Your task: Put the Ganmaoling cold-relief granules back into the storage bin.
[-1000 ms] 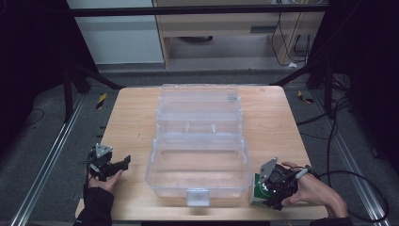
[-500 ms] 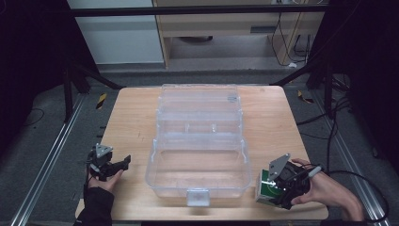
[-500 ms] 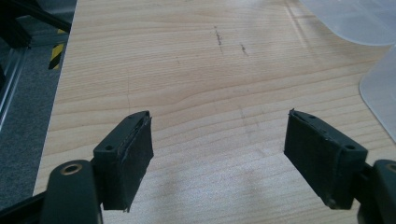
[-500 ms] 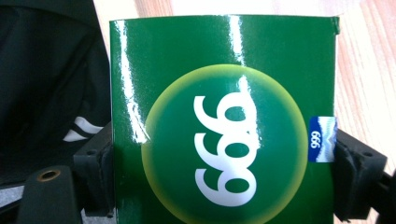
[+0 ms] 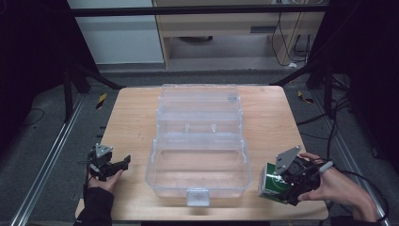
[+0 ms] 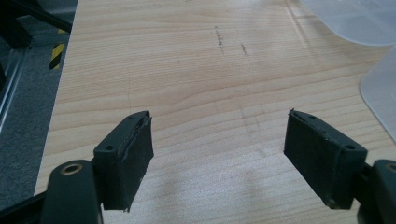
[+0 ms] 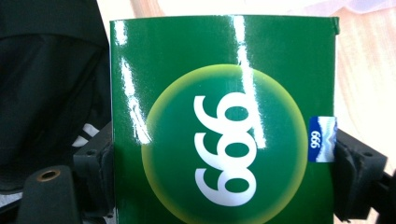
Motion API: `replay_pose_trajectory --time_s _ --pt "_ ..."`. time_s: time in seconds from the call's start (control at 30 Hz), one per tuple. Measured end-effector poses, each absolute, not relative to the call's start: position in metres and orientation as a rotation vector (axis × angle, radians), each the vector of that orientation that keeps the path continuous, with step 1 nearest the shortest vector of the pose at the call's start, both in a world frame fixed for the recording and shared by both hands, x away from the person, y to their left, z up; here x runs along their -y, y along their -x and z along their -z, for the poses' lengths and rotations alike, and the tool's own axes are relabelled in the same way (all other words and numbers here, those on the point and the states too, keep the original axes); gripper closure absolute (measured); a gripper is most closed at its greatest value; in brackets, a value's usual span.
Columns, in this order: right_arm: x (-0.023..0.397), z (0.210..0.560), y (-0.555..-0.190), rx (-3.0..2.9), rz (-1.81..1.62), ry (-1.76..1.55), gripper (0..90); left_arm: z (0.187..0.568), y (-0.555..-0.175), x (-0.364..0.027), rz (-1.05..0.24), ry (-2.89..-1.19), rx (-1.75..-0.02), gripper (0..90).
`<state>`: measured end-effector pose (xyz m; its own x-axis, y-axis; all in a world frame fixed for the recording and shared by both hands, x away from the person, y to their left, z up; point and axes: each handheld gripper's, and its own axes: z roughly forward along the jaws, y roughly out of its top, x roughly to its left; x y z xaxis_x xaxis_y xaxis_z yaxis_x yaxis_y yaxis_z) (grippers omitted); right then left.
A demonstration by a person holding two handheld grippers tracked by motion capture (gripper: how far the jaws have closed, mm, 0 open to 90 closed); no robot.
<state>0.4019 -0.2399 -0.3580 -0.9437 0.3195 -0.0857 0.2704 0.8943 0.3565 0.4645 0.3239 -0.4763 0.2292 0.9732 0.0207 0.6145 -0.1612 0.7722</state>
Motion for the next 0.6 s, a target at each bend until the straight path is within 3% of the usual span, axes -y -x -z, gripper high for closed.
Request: replay_pose_trajectory --time_s 0.6 --pt "0.223 0.313 -0.408 -2.860 -0.567 -0.395 16.3 0.476 -0.465 -0.324 -0.712 -1.860 -1.461 23.1"
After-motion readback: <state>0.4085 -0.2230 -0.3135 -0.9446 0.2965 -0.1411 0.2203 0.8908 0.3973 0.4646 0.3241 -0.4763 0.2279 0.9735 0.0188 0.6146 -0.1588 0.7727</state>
